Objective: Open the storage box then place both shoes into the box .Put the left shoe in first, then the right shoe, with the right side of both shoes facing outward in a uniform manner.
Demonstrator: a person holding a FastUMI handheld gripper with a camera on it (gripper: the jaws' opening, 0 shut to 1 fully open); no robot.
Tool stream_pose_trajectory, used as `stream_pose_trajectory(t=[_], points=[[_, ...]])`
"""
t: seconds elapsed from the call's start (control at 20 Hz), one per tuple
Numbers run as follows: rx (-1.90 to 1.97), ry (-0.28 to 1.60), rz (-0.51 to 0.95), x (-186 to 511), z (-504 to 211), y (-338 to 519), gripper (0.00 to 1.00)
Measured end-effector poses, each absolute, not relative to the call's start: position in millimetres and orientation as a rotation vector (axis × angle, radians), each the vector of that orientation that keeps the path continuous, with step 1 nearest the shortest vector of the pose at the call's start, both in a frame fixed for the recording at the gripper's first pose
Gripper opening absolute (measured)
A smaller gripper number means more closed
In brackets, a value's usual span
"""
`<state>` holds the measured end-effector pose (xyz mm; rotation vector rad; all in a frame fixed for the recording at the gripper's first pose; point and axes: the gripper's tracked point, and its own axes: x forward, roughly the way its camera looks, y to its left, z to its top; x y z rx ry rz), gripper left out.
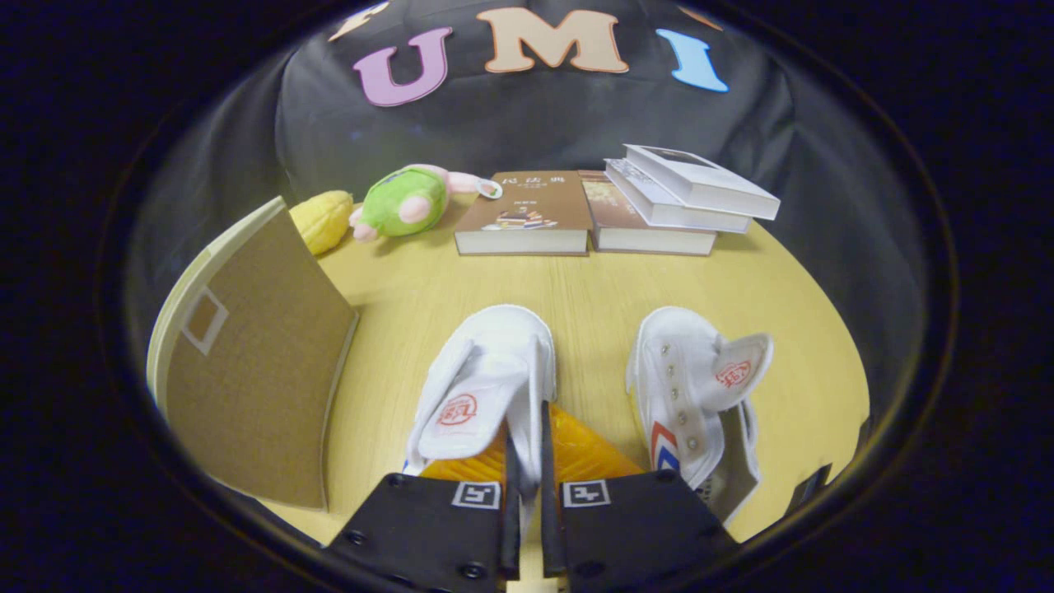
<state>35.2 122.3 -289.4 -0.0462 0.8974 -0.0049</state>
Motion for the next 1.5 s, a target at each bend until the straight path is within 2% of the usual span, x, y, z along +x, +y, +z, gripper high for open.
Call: stream_pose_trajectory(t=[0.75, 1.05, 1.5], points=[[0.400, 0.944, 0.038, 31.8, -265.6, 144.0, 0.10], [0.497, 0.883, 0.141, 32.2, -192.2, 177.4, 0.10], [0.464, 0.816, 0.347, 34.9, -76.9, 296.7, 0.10]])
